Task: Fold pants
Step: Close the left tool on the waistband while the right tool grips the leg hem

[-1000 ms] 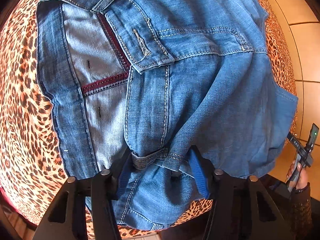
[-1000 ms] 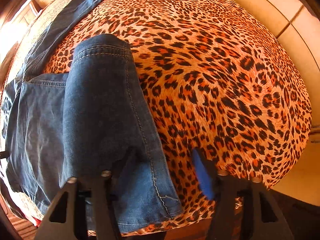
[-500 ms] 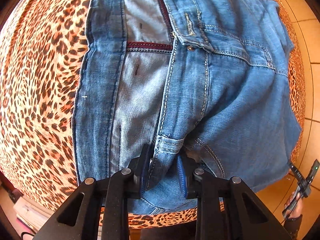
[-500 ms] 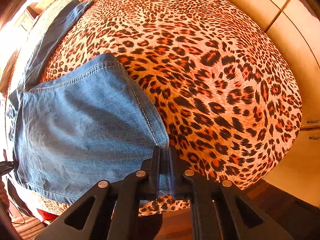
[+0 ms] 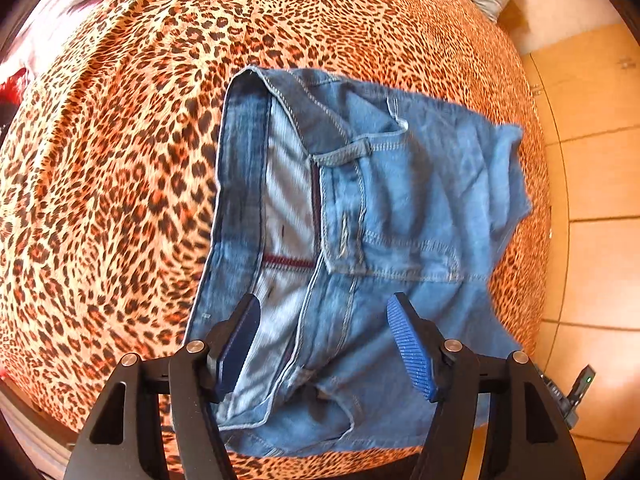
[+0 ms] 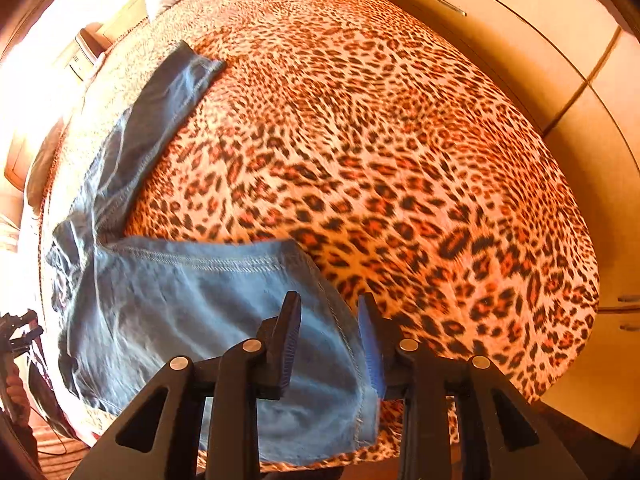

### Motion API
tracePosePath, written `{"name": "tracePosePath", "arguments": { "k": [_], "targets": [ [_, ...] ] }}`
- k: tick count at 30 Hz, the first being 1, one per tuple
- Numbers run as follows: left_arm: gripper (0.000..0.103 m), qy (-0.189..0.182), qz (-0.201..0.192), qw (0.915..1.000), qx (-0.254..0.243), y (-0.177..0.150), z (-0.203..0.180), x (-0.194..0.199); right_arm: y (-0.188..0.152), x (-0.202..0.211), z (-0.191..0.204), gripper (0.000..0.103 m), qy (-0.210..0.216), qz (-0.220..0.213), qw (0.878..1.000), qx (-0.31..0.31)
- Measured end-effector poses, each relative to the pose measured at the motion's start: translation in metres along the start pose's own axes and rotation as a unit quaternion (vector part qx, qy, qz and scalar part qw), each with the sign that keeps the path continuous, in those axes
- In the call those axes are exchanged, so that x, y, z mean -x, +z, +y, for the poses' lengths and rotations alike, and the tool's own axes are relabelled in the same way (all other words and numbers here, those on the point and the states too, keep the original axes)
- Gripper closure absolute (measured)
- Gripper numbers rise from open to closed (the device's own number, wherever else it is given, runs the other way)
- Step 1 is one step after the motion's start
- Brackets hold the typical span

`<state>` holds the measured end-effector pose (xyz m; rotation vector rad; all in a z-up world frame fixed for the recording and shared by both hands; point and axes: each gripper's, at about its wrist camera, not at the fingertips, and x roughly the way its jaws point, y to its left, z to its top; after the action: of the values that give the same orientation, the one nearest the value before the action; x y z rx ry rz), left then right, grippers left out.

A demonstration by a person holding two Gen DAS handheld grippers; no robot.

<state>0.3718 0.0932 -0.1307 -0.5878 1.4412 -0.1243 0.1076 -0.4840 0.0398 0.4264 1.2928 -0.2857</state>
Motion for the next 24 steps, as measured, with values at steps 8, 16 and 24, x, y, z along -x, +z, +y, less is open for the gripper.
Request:
{"name": "tracePosePath", "arguments": {
  "k": [8,16,24],
  "targets": [
    [0.03,-0.06,0.0,0.9914,0.117,0.053,0.026,-0.048,0.057,-0.023,0.079,0.068,0.04,-0.001,0.998,0.052],
    [0.029,-0.03,-0.004,0.9963,0.081,0.08,0.015,-0.081,0.18,-0.064,0.133,0.066,0.053,-0.015,0.995,0.087],
    [0.029,-0.027,-0.024,0.996,0.081,0.088,0.007,-0.082,0.305,-0.148,0.183,0.049,0.02,-0.008,0.993,0.115]
  ]
}}
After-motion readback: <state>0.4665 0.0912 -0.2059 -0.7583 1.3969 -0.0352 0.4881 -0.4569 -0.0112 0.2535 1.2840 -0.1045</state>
